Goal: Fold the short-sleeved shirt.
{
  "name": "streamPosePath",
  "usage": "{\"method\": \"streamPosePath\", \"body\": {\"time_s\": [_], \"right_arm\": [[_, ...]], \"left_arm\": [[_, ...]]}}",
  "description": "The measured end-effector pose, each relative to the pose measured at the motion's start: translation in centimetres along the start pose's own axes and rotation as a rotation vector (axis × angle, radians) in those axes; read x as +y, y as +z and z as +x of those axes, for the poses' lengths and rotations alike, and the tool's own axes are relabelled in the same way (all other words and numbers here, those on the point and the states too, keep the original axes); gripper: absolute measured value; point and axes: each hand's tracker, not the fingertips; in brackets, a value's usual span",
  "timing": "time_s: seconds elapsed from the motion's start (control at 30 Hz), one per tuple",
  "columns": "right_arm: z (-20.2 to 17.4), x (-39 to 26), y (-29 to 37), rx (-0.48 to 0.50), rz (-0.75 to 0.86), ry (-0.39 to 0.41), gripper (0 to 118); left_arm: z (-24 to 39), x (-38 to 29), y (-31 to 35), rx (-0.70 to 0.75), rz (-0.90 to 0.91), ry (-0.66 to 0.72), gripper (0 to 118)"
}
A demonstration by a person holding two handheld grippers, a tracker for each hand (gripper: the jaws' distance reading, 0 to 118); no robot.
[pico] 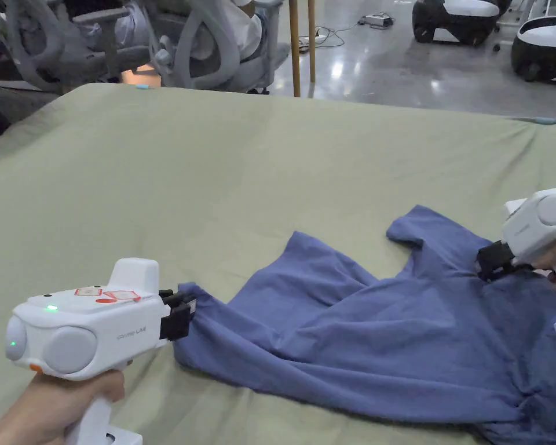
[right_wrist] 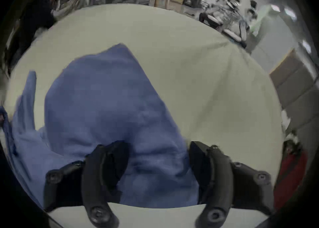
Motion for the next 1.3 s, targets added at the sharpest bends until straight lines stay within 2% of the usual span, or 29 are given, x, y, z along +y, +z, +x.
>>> {"method": "streamPosePath", "body": {"time_s": [0.03,0.13,0.17,0.3,0.37,0.53,0.67,0.73,0.8,0.9,1.03,1.17,1.3], "right_arm": [[0.2,-0.2,0.4,0.033,-0.020,-0.053,42],[-0.8,-0.8,1.8,0.006,0.025,0.056,13],[-1.2,-1.1,2.1,-0.016,0.030,0.060,2],[-1.7,-0.5,6.1,-0.051,0.137,0.048,2],[-1.1,1.1,10.3,-0.090,0.241,0.025,2],[2.0,5.5,23.6,-0.305,0.462,0.048,2],[6.1,9.1,32.6,-0.425,0.599,-0.003,2],[7.1,10.4,36.7,-0.484,0.662,-0.034,2],[8.1,11.7,39.8,-0.489,0.734,-0.064,2],[8.5,13.7,44.1,-0.504,0.838,-0.136,2],[8.6,15.5,48.4,-0.542,0.994,-0.206,2],[9.0,16.2,49.8,-0.517,1.023,-0.267,2],[9.2,16.3,47.6,-0.515,0.994,-0.258,2]], "left_arm": [[0.1,0.0,0.0,-0.002,0.003,0.000,4],[0.8,0.3,-0.1,0.007,0.013,-0.020,4],[1.2,0.6,0.0,0.010,0.019,-0.033,4],[1.8,4.5,0.5,0.005,0.070,-0.006,4],[2.6,8.5,1.0,0.010,0.145,-0.059,4],[4.4,20.0,3.1,0.020,0.315,-0.091,4],[6.5,29.9,5.1,0.040,0.452,-0.189,4],[7.2,35.0,5.9,0.035,0.492,-0.190,4],[8.3,39.6,6.8,0.060,0.502,-0.187,4],[9.4,45.8,8.4,0.075,0.618,-0.224,4],[10.1,50.6,9.3,0.094,0.642,-0.199,3],[10.1,52.0,8.8,0.124,0.665,-0.169,3],[9.4,50.7,6.7,0.111,0.675,-0.157,3]]}}
